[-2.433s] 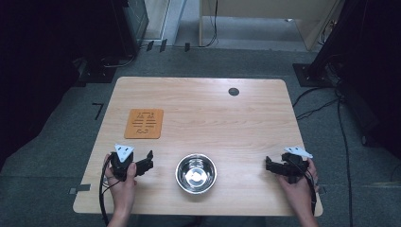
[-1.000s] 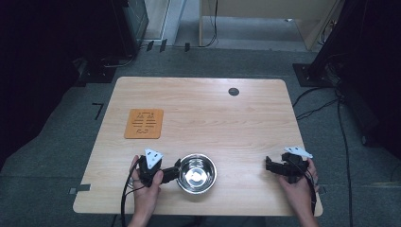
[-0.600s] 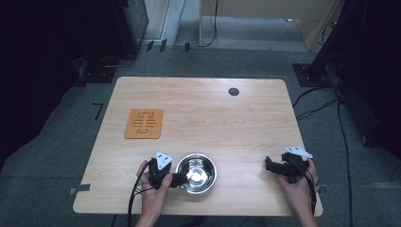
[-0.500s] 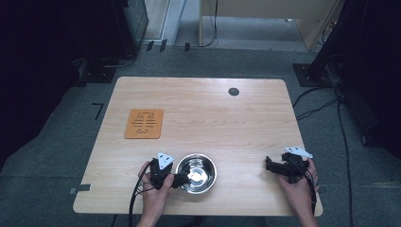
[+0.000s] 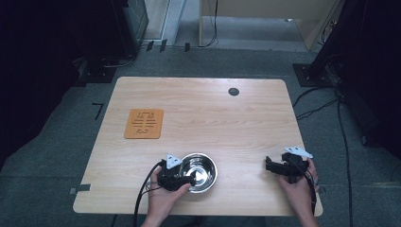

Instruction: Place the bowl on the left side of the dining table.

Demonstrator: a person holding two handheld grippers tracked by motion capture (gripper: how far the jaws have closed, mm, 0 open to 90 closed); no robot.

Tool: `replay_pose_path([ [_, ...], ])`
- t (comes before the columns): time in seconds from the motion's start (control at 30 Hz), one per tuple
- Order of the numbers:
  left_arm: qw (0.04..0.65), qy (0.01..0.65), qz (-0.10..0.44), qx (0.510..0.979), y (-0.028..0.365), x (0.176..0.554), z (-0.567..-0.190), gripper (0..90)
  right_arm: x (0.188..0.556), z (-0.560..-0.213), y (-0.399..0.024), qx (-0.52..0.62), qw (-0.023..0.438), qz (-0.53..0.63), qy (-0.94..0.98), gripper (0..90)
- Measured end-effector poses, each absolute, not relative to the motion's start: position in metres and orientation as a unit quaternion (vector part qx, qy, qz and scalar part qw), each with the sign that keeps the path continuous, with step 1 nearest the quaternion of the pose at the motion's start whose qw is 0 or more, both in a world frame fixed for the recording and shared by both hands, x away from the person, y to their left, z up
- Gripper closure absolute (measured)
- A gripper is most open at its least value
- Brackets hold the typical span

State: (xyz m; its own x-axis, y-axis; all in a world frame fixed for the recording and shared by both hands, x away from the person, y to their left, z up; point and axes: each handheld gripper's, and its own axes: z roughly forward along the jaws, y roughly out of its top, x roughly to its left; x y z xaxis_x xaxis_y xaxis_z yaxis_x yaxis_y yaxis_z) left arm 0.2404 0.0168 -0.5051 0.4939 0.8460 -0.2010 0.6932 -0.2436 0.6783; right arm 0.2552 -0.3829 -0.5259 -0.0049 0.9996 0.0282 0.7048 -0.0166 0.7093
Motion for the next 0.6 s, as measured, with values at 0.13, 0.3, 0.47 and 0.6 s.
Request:
replay_pose_path([
  [0.13, 0.374, 0.495, 0.093, 0.779, 0.018, 0.242, -0.506, 61.6, 0.255, -0.526, -0.383, 0.655, 0.262, 0.282, 0.651, 0.0],
  [0.3, 0.389, 0.495, 0.065, 0.774, 0.024, 0.247, -0.506, 80.8, 0.255, -0.526, -0.383, 0.655, 0.262, 0.281, 0.651, 0.0],
  [0.47, 0.41, 0.489, 0.046, 0.769, 0.03, 0.249, -0.502, 86.9, 0.255, -0.526, -0.383, 0.655, 0.262, 0.282, 0.65, 0.0],
  [0.6, 0.412, 0.484, 0.043, 0.771, 0.032, 0.249, -0.502, 87.2, 0.255, -0.526, -0.383, 0.655, 0.262, 0.282, 0.65, 0.0],
])
